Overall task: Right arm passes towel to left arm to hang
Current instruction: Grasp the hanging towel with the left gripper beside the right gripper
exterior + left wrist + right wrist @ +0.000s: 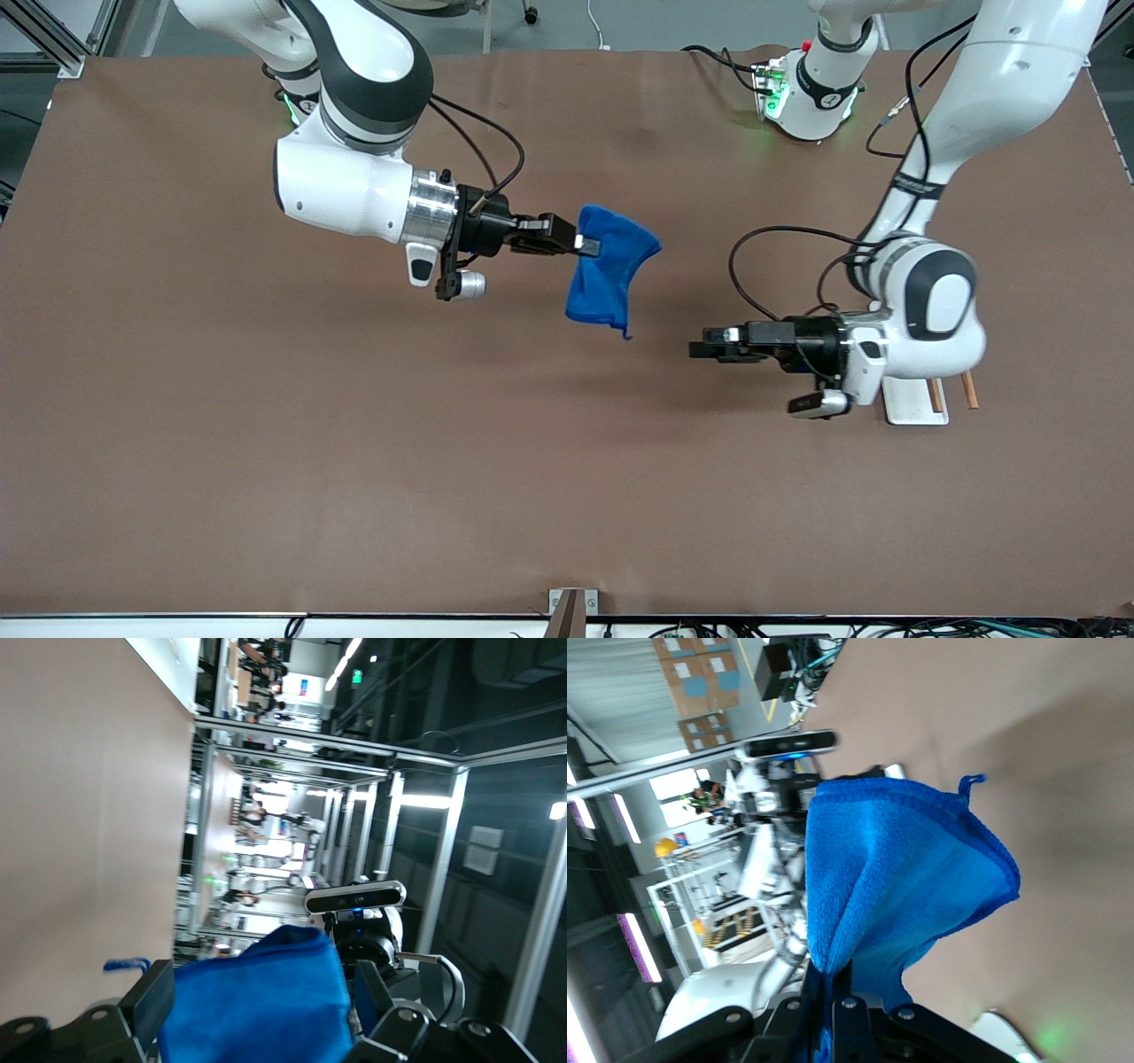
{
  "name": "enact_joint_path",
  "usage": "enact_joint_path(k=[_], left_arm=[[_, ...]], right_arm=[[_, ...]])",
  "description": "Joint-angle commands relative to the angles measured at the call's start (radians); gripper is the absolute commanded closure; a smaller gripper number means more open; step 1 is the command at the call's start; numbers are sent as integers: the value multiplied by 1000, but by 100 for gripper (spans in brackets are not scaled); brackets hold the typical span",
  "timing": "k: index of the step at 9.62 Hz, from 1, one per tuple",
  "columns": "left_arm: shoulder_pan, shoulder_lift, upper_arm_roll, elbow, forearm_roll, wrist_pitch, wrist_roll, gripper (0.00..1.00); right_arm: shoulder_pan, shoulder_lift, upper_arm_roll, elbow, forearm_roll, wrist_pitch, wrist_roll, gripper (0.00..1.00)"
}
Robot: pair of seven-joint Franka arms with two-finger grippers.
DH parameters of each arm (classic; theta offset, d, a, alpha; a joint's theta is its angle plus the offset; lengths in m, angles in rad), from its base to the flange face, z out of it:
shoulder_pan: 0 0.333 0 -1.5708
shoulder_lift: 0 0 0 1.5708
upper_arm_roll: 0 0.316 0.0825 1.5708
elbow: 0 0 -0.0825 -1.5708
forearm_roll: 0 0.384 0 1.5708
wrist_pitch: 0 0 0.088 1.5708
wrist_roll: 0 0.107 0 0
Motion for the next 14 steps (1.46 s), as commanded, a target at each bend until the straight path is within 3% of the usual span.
enact_joint_path(k=[1, 4, 8, 10, 14], left_arm=[[16, 57, -11, -62, -55, -90, 41, 18], [17, 83, -17, -109, -116, -242, 38, 23], [20, 78, -37, -145, -135, -256, 33, 25], [31, 75, -37, -166, -135, -307, 28, 36], [42, 60, -40, -186, -135, -341, 5, 46]], right_arm=[[32, 37, 3, 76, 131, 6, 2, 100], [55, 44, 3, 82, 159, 40, 2, 100], [61, 51, 3, 84, 160, 43, 2, 100], [61, 51, 3, 88, 160, 43, 2, 100], [61, 57, 3, 90, 160, 43, 2, 100]])
